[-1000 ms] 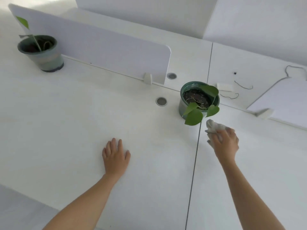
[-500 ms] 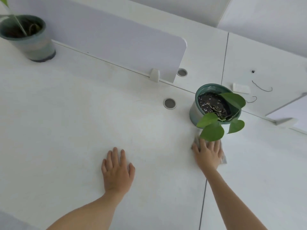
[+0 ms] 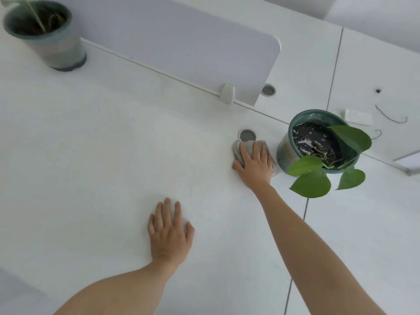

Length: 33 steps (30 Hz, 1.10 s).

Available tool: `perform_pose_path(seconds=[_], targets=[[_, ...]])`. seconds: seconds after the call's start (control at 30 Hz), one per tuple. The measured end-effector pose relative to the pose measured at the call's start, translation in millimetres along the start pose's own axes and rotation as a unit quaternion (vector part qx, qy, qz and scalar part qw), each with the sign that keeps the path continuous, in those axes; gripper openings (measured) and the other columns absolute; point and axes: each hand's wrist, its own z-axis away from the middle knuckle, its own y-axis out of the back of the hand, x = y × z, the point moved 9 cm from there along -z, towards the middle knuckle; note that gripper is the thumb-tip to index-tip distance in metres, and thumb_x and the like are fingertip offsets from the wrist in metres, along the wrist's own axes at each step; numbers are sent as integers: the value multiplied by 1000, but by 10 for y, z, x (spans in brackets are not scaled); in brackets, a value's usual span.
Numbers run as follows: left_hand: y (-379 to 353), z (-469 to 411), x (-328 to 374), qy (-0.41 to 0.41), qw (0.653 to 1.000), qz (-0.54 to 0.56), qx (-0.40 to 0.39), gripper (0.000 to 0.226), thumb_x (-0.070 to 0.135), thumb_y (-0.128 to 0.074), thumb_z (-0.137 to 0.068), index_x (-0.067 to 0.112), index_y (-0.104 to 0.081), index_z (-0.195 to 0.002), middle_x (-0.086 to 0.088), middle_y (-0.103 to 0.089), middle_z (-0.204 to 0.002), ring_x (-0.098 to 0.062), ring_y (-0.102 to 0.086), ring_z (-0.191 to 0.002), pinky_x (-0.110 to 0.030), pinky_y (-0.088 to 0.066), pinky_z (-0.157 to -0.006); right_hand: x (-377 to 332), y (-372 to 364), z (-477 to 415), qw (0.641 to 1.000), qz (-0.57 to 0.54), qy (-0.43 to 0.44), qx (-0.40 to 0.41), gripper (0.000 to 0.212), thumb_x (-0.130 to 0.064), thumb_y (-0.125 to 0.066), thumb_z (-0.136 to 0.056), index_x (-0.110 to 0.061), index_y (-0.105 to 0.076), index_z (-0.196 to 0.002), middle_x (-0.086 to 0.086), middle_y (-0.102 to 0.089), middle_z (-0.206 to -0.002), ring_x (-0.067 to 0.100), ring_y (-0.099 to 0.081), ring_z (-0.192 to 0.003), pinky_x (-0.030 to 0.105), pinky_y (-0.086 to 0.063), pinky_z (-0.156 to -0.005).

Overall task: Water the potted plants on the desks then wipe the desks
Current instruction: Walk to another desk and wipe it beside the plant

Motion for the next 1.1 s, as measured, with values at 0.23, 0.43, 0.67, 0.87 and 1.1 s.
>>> perform_pose_path(seconds=[0.23,0.43,0.67,0.87,1.1], targets=[[-8,6,0,4,1000,6,-7,55,35,-36,-74,6,-48,-119,-25,-60,-122,-34,-36,-117,-46,-26,-92,741,-183,909,985,109,136,12,56,-54,-14,-92,-23,-46,-125,18,-57,-129,41,-53,-117,43,-46,-92],[-10,9,22,-2,1000,11,-20,57,34,-35,-74,2,-55,-117,-26,-59,-122,-35,-36,-116,-47,-25,-91,2218,323,1020,978,23,-173,111,51,-34,-34,-89,-16,-38,-136,15,-36,-146,32,-30,-135,48,-30,-107],[-26,19,45,3,997,14,-81,59,35,-33,-74,1,-62,-112,-25,-60,-121,-38,-46,-115,-47,-39,-90,1645,130,1165,956,-83,-253,122,52,-26,-41,-90,-21,-31,-141,6,-22,-154,28,-16,-141,43,-17,-112],[-45,53,62,1,988,51,-146,61,34,-32,-72,-3,-65,-108,-28,-61,-118,-46,-59,-106,-57,-46,-84,961,-91,1593,983,-35,-156,94,49,-19,-45,-89,-22,-39,-137,3,-41,-144,27,-37,-128,36,-33,-100],[29,93,50,-3,987,88,-131,66,34,-29,-76,-1,-51,-128,-26,-43,-140,-44,-38,-130,-55,-28,-102,939,102,2333,922,-292,-232,109,36,-8,-43,-81,-34,-56,-103,1,-59,-96,23,-62,-66,30,-53,-50]])
